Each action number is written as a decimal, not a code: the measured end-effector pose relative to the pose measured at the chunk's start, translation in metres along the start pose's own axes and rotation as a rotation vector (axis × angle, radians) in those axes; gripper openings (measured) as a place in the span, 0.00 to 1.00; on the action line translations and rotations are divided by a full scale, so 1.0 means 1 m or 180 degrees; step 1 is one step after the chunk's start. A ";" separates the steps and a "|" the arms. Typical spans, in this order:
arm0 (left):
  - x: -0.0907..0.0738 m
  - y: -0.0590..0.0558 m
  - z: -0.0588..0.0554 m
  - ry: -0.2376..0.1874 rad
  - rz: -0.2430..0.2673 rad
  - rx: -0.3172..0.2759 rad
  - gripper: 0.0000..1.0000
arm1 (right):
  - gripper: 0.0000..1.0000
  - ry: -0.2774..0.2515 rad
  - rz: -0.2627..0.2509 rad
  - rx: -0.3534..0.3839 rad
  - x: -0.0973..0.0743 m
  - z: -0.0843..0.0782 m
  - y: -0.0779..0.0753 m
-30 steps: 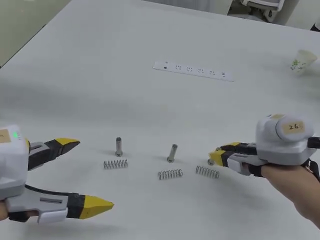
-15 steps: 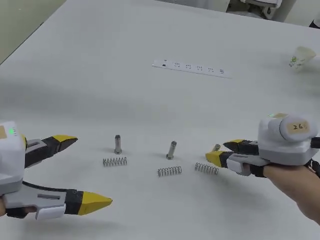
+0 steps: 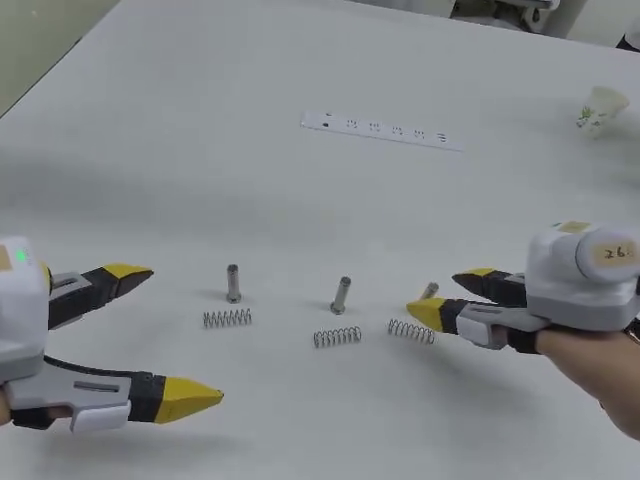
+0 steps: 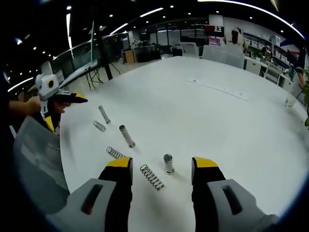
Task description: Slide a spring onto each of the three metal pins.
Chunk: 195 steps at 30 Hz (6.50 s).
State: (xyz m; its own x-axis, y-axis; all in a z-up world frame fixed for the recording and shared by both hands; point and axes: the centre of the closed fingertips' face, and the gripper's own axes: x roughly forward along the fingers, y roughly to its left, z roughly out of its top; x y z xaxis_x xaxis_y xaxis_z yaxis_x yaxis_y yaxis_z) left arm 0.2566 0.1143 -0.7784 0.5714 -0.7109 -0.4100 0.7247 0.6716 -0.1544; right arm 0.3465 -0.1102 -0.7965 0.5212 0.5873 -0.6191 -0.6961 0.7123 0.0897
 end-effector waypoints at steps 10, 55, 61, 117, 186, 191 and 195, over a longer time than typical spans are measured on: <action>0.002 -0.002 0.000 0.0004 -0.0016 0.0009 0.95 | 0.46 0.0087 0.0045 -0.0165 -0.008 -0.007 0.001; -0.006 0.000 -0.009 0.0047 0.0024 -0.0014 0.94 | 0.24 0.0963 0.0562 -0.1202 0.017 -0.044 0.025; -0.007 0.001 -0.010 0.0047 0.0030 -0.0025 0.94 | 0.20 0.1079 0.0603 -0.1297 0.024 -0.051 0.025; 0.008 -0.033 0.015 0.0044 -0.0614 0.0219 0.76 | 0.08 0.0984 0.1167 -0.2135 -0.010 -0.028 0.082; 0.098 -0.109 0.042 -0.0218 -0.1728 0.0377 0.03 | 0.08 0.0799 0.1434 -0.2359 -0.020 -0.005 0.128; 0.098 -0.110 0.041 -0.0219 -0.1739 0.0327 0.02 | 0.08 0.0777 0.1444 -0.2274 -0.021 -0.008 0.126; 0.097 -0.113 0.040 -0.0201 -0.1755 0.0310 0.02 | 0.08 0.0764 0.1453 -0.2212 -0.022 -0.011 0.127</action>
State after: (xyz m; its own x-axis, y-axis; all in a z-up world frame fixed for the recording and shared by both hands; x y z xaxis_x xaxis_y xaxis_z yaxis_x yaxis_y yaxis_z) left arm 0.2455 -0.0395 -0.7647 0.1178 -0.9643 -0.2370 0.9531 0.1768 -0.2456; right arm 0.2411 -0.0364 -0.7797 0.0533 0.6060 -0.7937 -0.9967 -0.0159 -0.0791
